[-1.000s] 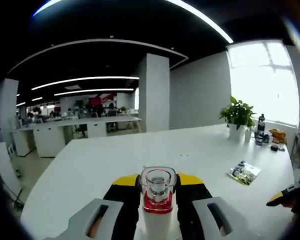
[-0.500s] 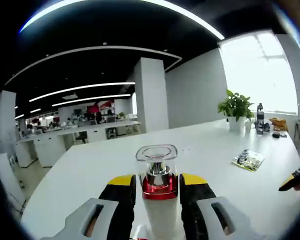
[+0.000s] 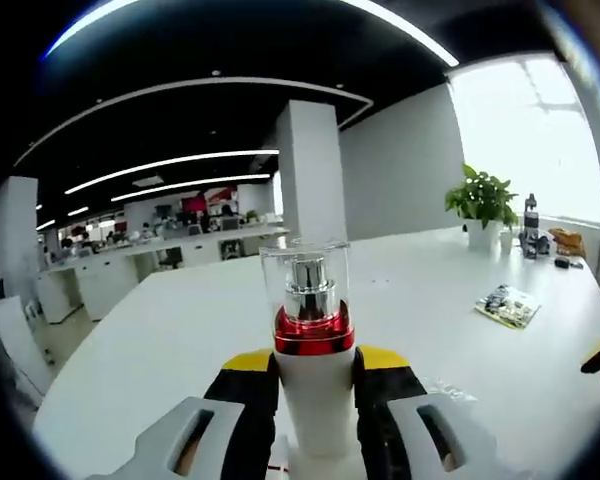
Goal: Arrange the skincare products in the storage area until every visible bottle or jar stands upright without overlapping.
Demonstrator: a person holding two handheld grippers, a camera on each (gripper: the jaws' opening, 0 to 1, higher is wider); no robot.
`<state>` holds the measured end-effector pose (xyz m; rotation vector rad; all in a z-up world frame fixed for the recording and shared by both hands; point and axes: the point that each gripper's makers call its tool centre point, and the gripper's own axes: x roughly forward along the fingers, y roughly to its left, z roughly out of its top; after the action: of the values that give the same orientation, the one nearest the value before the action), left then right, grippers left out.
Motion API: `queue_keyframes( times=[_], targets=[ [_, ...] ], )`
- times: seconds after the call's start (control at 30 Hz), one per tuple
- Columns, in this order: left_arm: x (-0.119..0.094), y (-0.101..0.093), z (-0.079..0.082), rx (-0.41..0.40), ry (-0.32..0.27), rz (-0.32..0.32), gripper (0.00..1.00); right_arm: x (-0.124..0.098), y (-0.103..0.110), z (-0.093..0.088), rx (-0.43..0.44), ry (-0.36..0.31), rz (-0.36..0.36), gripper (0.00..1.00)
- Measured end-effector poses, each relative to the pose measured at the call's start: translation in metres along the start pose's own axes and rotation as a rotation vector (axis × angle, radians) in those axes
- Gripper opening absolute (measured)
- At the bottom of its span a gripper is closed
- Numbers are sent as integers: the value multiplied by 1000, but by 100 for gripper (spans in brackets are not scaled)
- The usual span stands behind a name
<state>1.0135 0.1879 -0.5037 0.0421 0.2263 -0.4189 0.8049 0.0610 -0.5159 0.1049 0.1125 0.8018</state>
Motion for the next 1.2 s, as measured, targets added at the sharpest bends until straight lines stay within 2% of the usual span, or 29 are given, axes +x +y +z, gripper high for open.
queue_keyframes(
  times=[0.2,0.3,0.6,0.8,0.87,1.0,1.2],
  targets=[
    [17,12,2,-49,-39,68,29,1,2,-2,-12,2,0,65],
    [27,17,4,-61,-56,87,29,1,-2,-4,-34,10,-20,65],
    [49,33,10,-97,-114,197,29,3,-12,-5,-64,19,-75,65],
    [55,37,12,-121,-161,307,29,4,-11,-6,-65,18,-73,65],
    [56,37,12,-124,-159,346,29,4,-11,-5,-69,16,-73,65],
    [61,33,14,-124,-158,355,29,3,-12,-3,-66,4,-73,65],
    [65,35,16,-130,-158,402,29,-1,-16,-1,-71,1,-83,65]
  ],
)
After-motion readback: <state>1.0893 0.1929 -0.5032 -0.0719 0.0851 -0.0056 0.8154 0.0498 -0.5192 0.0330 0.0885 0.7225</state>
